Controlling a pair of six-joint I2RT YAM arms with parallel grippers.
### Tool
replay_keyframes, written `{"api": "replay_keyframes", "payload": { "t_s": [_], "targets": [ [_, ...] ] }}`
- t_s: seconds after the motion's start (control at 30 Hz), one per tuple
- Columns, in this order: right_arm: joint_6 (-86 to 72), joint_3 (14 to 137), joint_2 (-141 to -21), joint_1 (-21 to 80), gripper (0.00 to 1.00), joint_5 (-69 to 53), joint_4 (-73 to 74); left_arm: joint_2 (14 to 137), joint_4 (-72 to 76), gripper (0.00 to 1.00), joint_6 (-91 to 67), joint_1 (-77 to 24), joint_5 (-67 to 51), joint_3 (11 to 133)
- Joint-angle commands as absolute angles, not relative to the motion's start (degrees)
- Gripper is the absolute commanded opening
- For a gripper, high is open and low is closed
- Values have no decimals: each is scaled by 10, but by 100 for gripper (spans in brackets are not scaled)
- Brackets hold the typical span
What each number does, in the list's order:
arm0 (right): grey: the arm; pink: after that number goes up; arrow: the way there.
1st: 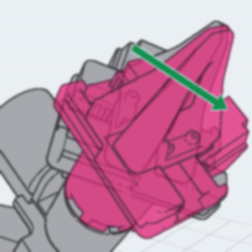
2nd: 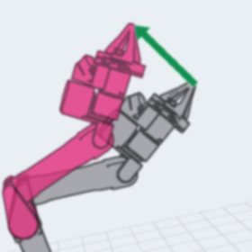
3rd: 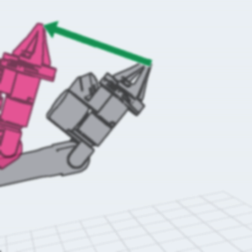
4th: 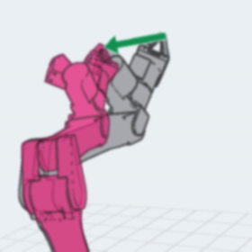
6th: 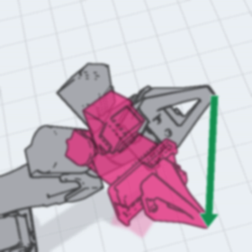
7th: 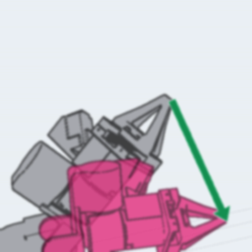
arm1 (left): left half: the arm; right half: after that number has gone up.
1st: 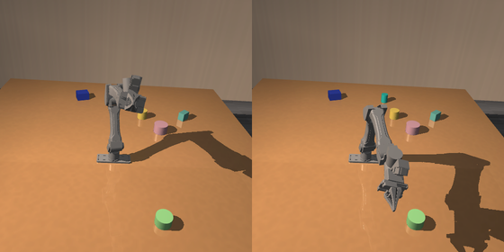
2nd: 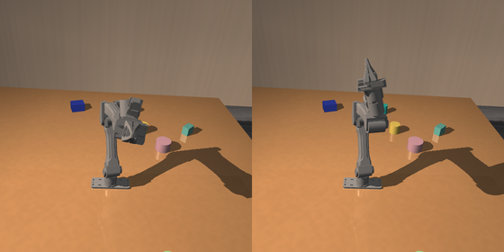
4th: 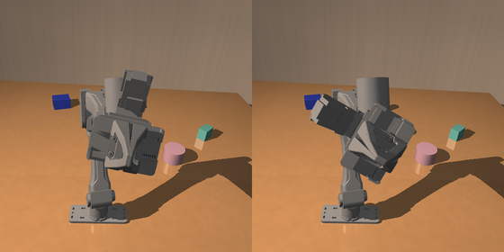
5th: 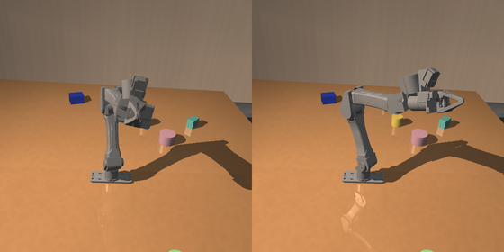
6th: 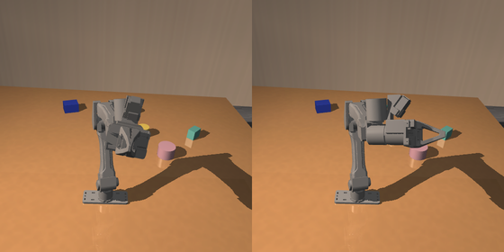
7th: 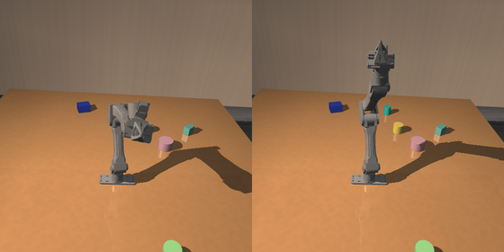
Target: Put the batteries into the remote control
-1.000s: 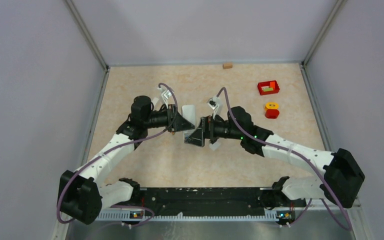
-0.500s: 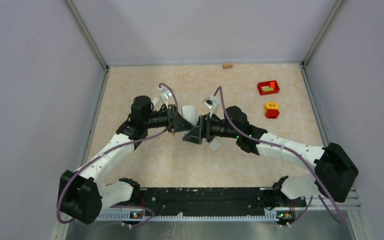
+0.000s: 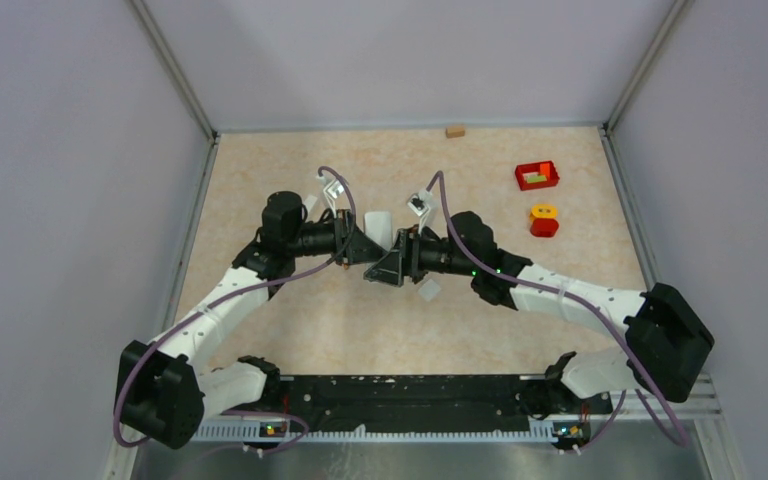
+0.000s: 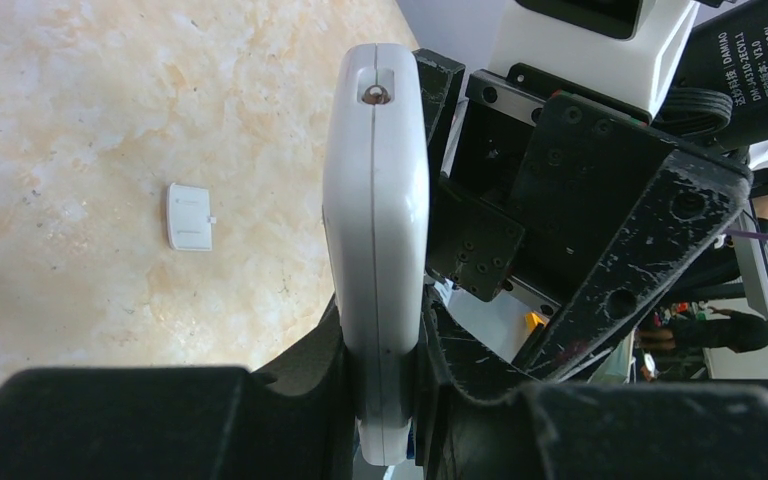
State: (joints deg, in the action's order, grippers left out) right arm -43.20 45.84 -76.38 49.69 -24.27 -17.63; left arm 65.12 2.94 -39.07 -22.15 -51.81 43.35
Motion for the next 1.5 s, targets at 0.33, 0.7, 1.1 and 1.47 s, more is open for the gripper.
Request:
{"api": "replay_keyframes", "payload": {
  "t_s": [0.33, 0.7, 1.1, 1.47],
  "targets": [
    [-415, 477, -761, 495, 59, -285, -236, 658, 28, 0, -397, -220, -527, 465],
    [-408, 476, -758, 495, 56, -285, -232, 663, 14, 0, -402, -219, -524, 472],
    [-420, 470, -753, 496, 41, -280, -248, 659, 12, 0, -404, -219, -524, 472],
    [-405, 443, -740, 496, 30, -285, -301, 665, 3, 0, -440, -220, -544, 491]
  ]
}}
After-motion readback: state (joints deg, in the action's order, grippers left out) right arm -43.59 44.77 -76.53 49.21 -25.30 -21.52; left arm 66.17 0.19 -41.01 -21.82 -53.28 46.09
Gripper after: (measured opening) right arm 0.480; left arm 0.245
